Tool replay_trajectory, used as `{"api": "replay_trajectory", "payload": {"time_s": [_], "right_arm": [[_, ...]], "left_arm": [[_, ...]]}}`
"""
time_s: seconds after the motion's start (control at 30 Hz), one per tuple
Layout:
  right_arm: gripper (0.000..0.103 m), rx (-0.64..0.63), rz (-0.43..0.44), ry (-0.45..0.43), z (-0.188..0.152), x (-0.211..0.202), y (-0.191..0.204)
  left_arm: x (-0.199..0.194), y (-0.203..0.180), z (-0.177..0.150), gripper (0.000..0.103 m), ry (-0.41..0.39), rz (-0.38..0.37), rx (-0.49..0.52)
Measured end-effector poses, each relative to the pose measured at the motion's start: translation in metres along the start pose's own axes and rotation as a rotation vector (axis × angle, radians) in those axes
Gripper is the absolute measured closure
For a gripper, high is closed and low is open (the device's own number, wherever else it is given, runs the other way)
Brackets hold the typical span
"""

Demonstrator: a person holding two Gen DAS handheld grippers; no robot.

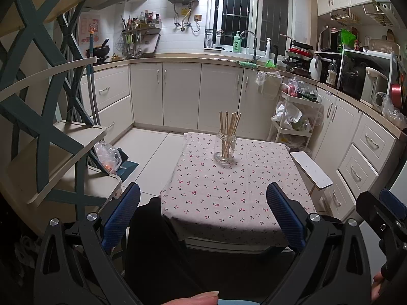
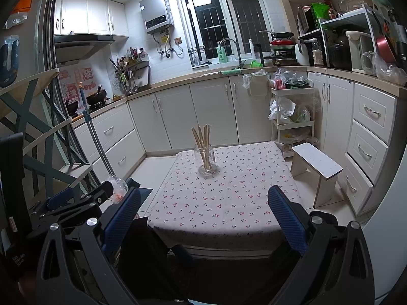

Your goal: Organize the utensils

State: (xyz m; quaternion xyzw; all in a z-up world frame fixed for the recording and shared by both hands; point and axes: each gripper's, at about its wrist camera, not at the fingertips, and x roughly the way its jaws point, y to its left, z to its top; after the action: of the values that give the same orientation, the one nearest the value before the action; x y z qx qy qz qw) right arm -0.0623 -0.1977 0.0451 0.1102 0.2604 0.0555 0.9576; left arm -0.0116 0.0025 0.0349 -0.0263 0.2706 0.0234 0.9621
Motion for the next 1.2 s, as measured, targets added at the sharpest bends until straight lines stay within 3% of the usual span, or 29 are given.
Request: {"api": "replay_trajectory", "payload": {"time_s": [0.93, 1.2], "right_arm": [[0.007, 0.005, 0.007, 0.011, -0.007, 0.002, 0.008], [0.007, 0.008, 0.007, 0.014, -0.011, 0.004, 0.008]], "left_arm": [[-0.007, 0.002, -0.004, 0.008, -0.018, 0.005, 0.003], [-0.003, -0.001, -0.003, 0.008, 0.013, 0.017, 0.022]]}}
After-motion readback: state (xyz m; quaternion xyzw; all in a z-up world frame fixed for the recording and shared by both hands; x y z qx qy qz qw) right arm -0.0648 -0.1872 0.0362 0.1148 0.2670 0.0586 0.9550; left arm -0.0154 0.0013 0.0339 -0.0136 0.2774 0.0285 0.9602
